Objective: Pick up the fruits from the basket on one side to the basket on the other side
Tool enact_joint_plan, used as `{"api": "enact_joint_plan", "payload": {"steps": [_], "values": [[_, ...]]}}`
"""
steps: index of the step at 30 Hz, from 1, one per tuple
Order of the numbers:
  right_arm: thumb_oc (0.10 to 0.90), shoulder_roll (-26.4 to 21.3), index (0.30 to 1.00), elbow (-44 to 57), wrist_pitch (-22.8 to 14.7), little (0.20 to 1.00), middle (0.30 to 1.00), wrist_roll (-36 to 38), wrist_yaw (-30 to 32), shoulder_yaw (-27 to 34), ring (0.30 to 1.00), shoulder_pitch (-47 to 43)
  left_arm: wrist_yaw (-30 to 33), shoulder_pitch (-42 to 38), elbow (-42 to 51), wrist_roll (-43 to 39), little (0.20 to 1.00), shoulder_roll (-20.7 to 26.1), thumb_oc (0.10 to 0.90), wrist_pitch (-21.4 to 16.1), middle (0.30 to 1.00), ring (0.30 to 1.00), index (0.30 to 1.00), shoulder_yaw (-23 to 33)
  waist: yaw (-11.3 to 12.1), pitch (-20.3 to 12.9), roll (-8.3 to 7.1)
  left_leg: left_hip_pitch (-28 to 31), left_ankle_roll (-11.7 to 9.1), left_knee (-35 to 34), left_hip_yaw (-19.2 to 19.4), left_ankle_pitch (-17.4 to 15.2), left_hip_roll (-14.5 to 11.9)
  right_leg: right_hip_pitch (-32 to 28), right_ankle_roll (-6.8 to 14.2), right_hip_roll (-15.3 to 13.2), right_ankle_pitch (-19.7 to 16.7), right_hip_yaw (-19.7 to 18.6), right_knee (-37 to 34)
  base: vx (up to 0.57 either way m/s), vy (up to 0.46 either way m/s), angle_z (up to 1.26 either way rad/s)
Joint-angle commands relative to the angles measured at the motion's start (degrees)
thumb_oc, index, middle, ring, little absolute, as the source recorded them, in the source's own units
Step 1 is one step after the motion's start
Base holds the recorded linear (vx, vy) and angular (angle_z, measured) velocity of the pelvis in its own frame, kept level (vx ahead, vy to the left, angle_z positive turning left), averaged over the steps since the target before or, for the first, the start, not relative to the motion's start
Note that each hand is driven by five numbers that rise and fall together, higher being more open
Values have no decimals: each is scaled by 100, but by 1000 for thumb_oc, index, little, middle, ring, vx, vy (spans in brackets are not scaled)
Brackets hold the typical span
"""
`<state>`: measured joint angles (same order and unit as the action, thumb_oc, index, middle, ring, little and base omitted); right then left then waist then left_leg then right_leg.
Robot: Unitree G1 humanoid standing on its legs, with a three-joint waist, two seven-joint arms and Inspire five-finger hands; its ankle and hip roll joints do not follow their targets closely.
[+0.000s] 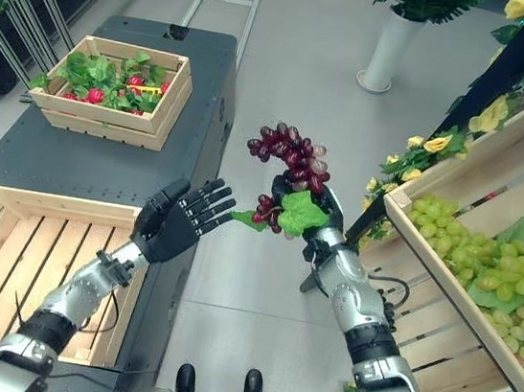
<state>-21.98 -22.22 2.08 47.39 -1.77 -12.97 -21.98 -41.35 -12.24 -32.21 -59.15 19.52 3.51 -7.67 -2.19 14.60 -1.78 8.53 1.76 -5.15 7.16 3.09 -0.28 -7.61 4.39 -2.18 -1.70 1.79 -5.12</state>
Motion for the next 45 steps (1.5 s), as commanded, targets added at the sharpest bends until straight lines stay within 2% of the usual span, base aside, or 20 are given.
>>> {"api": "enact_joint_plan", "payload": {"steps": [1, 6, 8, 13, 19, 22, 26, 28, 30, 32, 36, 37, 40, 45], "values": [[400, 102, 300, 474, -665, 300, 300, -229, -552, 457, 300, 217, 220, 66, -178, 390, 900, -195, 800, -1064, 900, 900, 900, 8, 57, -1227, 73, 58, -76, 15, -93, -729, 84, 36, -141, 32, 100, 299, 12, 0, 0, 0], [400, 164, 300, 448, -747, 300, 300, -502, -717, 541, 300, 873, 736, 529, -131, 1012, 900, -221, 800, -1488, 900, 900, 900, -27, 65, -1099, 35, 49, -43, 15, -25, -718, 71, 58, -135, 42, 64, 289, 12, 2, -1, -1], [400, 175, 300, 352, -790, 300, 300, -703, -714, 510, 300, 1151, 1166, 678, -167, 1280, 900, -219, 800, -1744, 900, 900, 900, -39, 46, -1032, 3, 57, -32, 15, 3, -717, 60, 55, -130, 54, 49, 275, 12, 19, -6, -7], [400, 164, 300, 41, -855, 300, 300, -1062, -631, 535, 300, 1641, 1874, 866, -302, 1934, 900, -225, 800, -2104, 900, 900, 900, -108, -41, -939, -92, 67, -15, 15, 104, -714, 19, 69, -121, 101, 13, 217, 12, 31, -15, -10], [400, 169, 300, -357, -940, 300, 300, -1110, -490, 555, 300, 1880, 2290, 893, -312, 2514, 900, -170, 800, -2117, 900, 900, 900, -403, -125, -810, -195, 66, 6, 15, 146, -706, -22, 62, -124, 165, -14, 141, 12, 27, -39, -11], [400, 212, 300, -463, -1028, 300, 300, -944, -374, 562, 300, 1954, 2512, 803, -208, 2785, 900, -71, 800, -2022, 900, 900, 900, -539, -138, -637, -247, 50, 43, 15, 225, -619, -49, 248, -137, 201, 82, 107, 333, -19, -74, -7], [400, 245, 300, -659, -1327, 300, 300, -665, -188, 489, 300, 1856, 2647, 457, -160, 2807, 900, 2, 800, -1987, 900, 900, 900, -733, -128, -251, -361, -472, 91, 798, 276, -802, -105, 678, -167, 233, 191, 84, 910, -123, -101, -17], [400, 236, 300, -762, -1508, 300, 300, -439, -126, 441, 300, 1696, 2836, 171, -98, 2795, 900, 36, 800, -1949, 900, 900, 900, -893, -154, 147, -422, -917, 93, 1346, 269, -894, -162, 1037, -206, 285, 254, 74, 1345, -186, -85, -6], [400, 212, 300, -790, -1600, 300, 300, -270, -79, 460, 300, 1613, 2950, 11, -73, 2738, 900, 54, 800, -1936, 900, 900, 900, -990, -176, 359, -425, -1132, 91, 1551, 219, -911, -172, 1238, -224, 304, 268, 83, 1547, -151, -40, -2], [400, 153, 300, -899, -1762, 300, 300, -31, -15, 576, 300, 1508, 3046, -134, -47, 2706, 900, 106, 800, -1937, 900, 900, 900, -1105, -199, 597, -408, -1405, 84, 1806, 180, -949, -161, 1479, -252, 322, 271, 110, 1714, -105, -29, 0], [400, -35, 300, -883, -1950, 300, 300, 53, 155, 784, 300, 1357, 3071, -202, 171, 2626, 900, 157, 800, -1994, 900, 900, 900, -1199, -223, 865, -363, -1872, 52, 2264, 203, -1048, -140, 1839, -326, 332, 302, 149, 1923, -91, -12, -1], [400, -192, 300, -943, -2048, 300, 300, 58, 262, 925, 300, 1192, 3072, -289, 260, 2571, 900, 177, 800, -2021, 900, 900, 900, -1278, -238, 1005, -321, -2154, 31, 2585, 231, -1132, -134, 2083, -369, 322, 334, 187, 2116, -133, 4, 2], [400, -482, 300, -997, -2107, 300, 300, 97, 434, 1116, 300, 916, 3109, -434, 419, 2495, 900, 228, 800, -2035, 900, 900, 900, -1426, -236, 1197, -252, -2545, 4, 2968, 187, -1221, -95, 2428, -414, 300, 430, 251, 2472, -94, 9, 3], [400, -949, 300, -1151, -2193, 300, 300, 138, 831, 1339, 300, 464, 3163, -628, 745, 2358, 900, 379, 800, -2035, 900, 900, 900, -1548, -211, 1436, -209, -3157, 24, 3644, 58, -1444, -22, 2988, -455, 266, 604, 322, 3081, -56, -11, 0]]}}
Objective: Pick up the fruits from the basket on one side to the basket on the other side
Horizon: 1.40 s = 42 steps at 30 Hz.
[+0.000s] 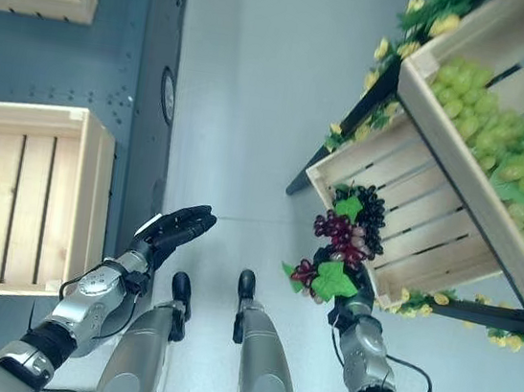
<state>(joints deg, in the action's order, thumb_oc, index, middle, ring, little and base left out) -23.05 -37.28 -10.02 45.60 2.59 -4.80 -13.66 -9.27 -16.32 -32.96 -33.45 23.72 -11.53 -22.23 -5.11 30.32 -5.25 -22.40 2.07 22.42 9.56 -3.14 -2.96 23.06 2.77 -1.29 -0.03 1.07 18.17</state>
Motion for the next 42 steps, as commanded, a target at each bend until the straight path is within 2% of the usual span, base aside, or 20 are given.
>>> {"api": "enact_joint_plan", "payload": {"steps": [1, 4, 12, 16, 20, 30, 31, 42], "values": [[400, -927, 300, 286, -1010, 300, 300, 304, 530, 564, 300, -523, -5, -264, 948, -198, 900, -3, 800, -519, 900, 900, 900, -117, 103, -70, 154, -222, 6, 1048, -229, -871, 288, 70, -297, 171, 459, 409, 902, -58, -3, 1], [400, -1290, 300, 40, -1016, 300, 300, 311, 767, 688, 300, -902, 29, -369, 1247, -239, 900, 94, 800, -495, 900, 900, 900, -245, 140, -52, 215, -677, 27, 1398, -296, -964, 367, 506, -312, 153, 528, 423, 1269, -55, 4, 5], [400, -2166, 300, -435, -838, 300, 300, 645, 907, 939, 300, -1611, 125, -540, 1586, -247, 900, 317, 800, -356, 900, 900, 900, -489, 245, -52, 266, -1369, 99, 2104, -394, -1209, 425, 1163, -347, 59, 709, 530, 1996, -39, -21, 5], [400, -2312, 300, -459, -841, 300, 300, 737, 971, 1134, 300, -1741, 205, -471, 1634, -315, 900, 479, 800, -315, 900, 900, 900, -490, 269, -52, 279, -1523, 108, 2342, -405, -1318, 426, 1313, -345, 64, 785, 530, 2229, 6, -17, -4], [400, -2555, 300, -701, -526, 300, 300, 550, 1098, 1064, 300, -1945, 238, -491, 1669, -401, 900, 517, 800, -324, 900, 900, 900, -505, 271, -52, 300, -1641, 103, 2455, -392, -1354, 400, 1440, -348, 55, 822, 545, 2369, 1, 2, 0], [400, -3073, 300, -1278, -123, 300, 300, 422, 1167, 1058, 300, -2195, 137, -422, 1866, -534, 900, 669, 800, -378, 900, 900, 900, -576, 326, -52, 325, -1764, 109, 2463, -413, -1356, 422, 1557, -357, 85, 838, 566, 2415, 3, -11, 0], [800, -3098, 900, -1315, -85, 900, 900, 407, 1187, 1055, 900, -2208, 140, -428, 1871, -549, 900, 677, 800, -379, 900, 900, 900, -581, 325, -52, 325, -1770, 111, 2450, -409, -1350, 423, 1568, -360, 90, 836, 561, 2409, 0, 0, 0], [800, -3168, 900, -1544, 93, 900, 900, 176, 1512, 1145, 900, -2168, 91, -387, 1896, -546, 900, 751, 800, -401, 900, 900, 900, -587, 339, -52, 305, -1753, 136, 2453, -405, -1395, 393, 1561, -350, 99, 867, 573, 2434, 0, 0, 0]]}}
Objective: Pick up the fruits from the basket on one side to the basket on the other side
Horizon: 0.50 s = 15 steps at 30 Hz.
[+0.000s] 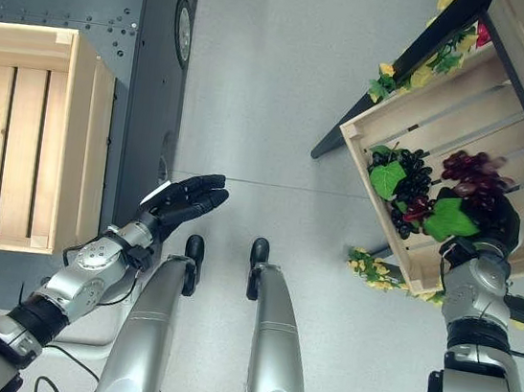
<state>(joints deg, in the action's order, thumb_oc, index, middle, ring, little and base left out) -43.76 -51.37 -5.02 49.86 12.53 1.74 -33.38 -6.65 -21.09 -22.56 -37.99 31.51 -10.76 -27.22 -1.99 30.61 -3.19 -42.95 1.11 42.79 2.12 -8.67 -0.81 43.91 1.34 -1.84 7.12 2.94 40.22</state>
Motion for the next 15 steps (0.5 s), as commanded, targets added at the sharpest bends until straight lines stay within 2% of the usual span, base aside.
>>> {"api": "enact_joint_plan", "payload": {"steps": [1, 7, 12, 15], "values": [[800, -1113, 900, -151, -370, 900, 900, -285, 527, 498, 900, -195, -171, 94, 865, -92, 900, -27, 800, -474, 900, 900, 900, -92, 29, -82, 97, 305, 230, 416, 340, -843, 176, -527, -207, 152, 153, 387, 227, 0, 0, 0], [800, -1206, 900, -191, -165, 900, 900, -356, 607, 460, 900, -226, -199, 129, 886, -116, 900, -32, 800, -463, 900, 900, 900, -96, 25, -82, 90, 379, 222, 371, 348, -845, 173, -592, -219, 169, 169, 376, 186, 0, 0, 0], [800, -1204, 900, -177, -127, 900, 900, -450, 571, 430, 900, -186, -274, 149, 864, -159, 900, -52, 800, -494, 900, 900, 900, -100, 6, -82, 67, 494, 221, 347, 368, -877, 151, -693, -224, 176, 201, 363, 158, 0, 0, 0], [800, -1135, 900, -95, -186, 900, 900, -459, 388, 416, 900, -99, -383, 156, 791, -158, 900, -87, 800, -468, 900, 900, 900, -92, -23, -82, 0, 609, 232, 367, 387, -934, 111, -803, -231, 197, 227, 350, 141, 2, 27, -1]]}}
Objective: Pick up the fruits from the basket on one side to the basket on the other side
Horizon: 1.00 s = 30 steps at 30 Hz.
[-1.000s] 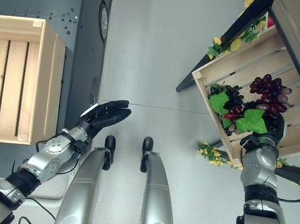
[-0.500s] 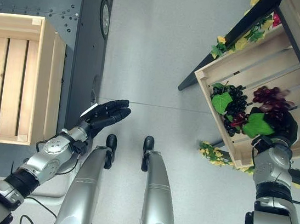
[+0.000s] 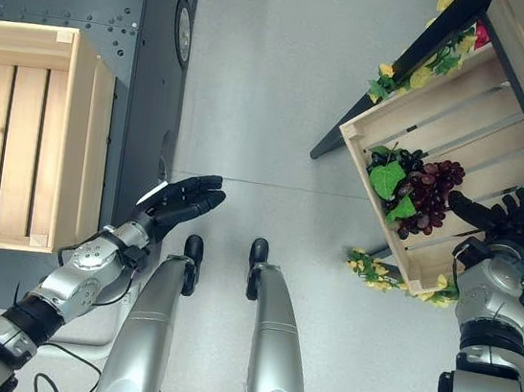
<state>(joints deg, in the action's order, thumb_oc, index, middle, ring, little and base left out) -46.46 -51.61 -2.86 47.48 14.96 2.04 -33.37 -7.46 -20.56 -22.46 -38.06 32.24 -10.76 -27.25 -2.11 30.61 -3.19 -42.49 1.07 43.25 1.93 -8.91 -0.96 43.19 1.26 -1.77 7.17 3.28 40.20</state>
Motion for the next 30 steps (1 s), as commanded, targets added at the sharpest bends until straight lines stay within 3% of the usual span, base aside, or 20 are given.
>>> {"api": "enact_joint_plan", "payload": {"steps": [1, 10, 17, 23, 30], "values": [[800, -846, 900, -38, -359, 900, 900, -300, 112, 380, 900, -72, -337, 95, 765, -137, 900, -167, 800, -435, 900, 900, 900, -78, -14, -82, -19, 589, 235, 318, 410, -920, 119, -753, -218, 198, 221, 311, 135, -6, 33, -2], [800, -279, 900, 579, -578, 900, 900, -842, -120, 42, 900, 256, -326, -117, 245, 33, 900, -508, 800, -308, 900, 900, 900, -173, -136, -82, -182, 916, 283, 424, 481, -1077, -31, -1078, -207, 208, 253, 291, 85, -22, 56, -7], [800, 276, 900, 1525, -793, 900, 900, -1851, -188, -559, 900, 726, -432, -203, -709, 131, 900, -902, 800, -117, 900, 900, 900, -53, -272, -190, -372, 1429, 327, 157, 605, -1093, -145, -1567, -183, 266, 235, 182, -243, -29, 41, -11], [800, 604, 900, 2272, -777, 900, 900, -2340, -640, -694, 900, 1342, -488, -106, -1236, 344, 900, -1183, 800, -171, 900, 900, 900, 101, -396, -418, -506, 2069, 303, -353, 780, -1028, -223, -2174, -134, 273, 150, 98, -804, -4, 16, -10], [800, 979, 900, 2182, -787, 900, 900, -2349, -1284, -954, 900, 1647, -469, 5, -1801, 741, 900, -1489, 800, 24, 900, 900, 900, 107, -421, -797, -503, 2899, 238, -1374, 887, -692, -167, -2929, -18, 218, -82, -60, -1744, 28, 10, -2]]}}
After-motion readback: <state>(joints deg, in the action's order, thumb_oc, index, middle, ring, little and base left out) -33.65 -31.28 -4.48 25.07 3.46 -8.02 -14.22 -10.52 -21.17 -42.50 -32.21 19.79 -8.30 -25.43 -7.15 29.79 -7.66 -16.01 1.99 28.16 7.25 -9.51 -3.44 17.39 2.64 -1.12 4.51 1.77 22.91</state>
